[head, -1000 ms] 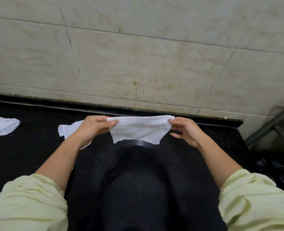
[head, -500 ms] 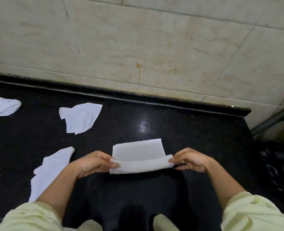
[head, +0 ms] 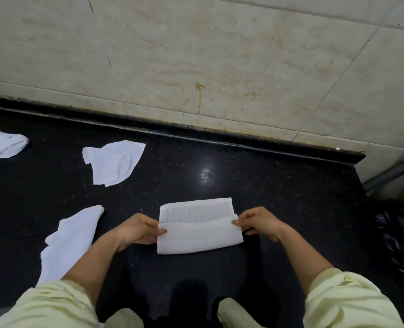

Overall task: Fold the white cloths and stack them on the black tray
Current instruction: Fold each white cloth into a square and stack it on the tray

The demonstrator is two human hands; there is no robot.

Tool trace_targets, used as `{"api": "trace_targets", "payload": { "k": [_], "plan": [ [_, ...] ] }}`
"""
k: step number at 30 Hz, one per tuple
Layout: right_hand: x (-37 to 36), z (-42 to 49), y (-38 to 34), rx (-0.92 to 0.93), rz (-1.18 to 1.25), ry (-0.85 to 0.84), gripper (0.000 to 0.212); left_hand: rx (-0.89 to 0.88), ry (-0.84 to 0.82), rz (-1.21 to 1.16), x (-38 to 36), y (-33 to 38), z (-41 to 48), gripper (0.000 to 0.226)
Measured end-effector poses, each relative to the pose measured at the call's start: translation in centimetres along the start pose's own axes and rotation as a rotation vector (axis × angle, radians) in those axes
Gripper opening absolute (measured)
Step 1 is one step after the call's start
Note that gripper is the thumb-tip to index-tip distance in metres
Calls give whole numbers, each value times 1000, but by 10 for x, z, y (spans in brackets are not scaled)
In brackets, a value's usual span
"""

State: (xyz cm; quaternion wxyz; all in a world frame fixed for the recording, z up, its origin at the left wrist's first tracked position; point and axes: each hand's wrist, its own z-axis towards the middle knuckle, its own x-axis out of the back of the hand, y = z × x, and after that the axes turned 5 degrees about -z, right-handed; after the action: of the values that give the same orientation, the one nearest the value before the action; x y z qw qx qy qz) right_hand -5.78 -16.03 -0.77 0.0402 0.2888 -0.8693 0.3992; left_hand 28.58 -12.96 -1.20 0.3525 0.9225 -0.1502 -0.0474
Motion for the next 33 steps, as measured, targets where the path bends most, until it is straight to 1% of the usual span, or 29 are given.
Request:
{"api": "trace_targets", "payload": {
  "k": [4, 8, 12, 18, 23, 27, 29, 31, 33],
  "plan": [
    [-7, 16, -3, 49, 13, 123, 15, -61, 147, -112, -1, 7, 10, 18],
    [-15, 33, -6, 39, -35, 218, 20, -64, 302, -121, -6, 8, 22, 17],
    [-19, 49, -7, 27, -163, 338, 24, -70, 388, -82, -10, 8, 33, 18],
    [-25, 56, -10, 43, -312, 401, 26, -76, 455, -11, -10, 7, 40, 20],
    [-30, 62, -8, 25, -357, 437, 27, -91, 509, 99, -10, 7, 43, 21],
    [-34, 56, -8, 32, -403, 475, 25, -138, 613, 347, -12, 0, 40, 27],
    [-35, 46, -10, 84, -446, 537, 23, -174, 657, 430, -18, -5, 34, 31],
    [-40, 33, -10, 179, -495, 588, 21, -227, 677, 471, -29, -13, 26, 35],
    [-48, 20, -5, 290, -551, 568, 19, -263, 663, 481, -40, -22, 18, 37]
  ]
}}
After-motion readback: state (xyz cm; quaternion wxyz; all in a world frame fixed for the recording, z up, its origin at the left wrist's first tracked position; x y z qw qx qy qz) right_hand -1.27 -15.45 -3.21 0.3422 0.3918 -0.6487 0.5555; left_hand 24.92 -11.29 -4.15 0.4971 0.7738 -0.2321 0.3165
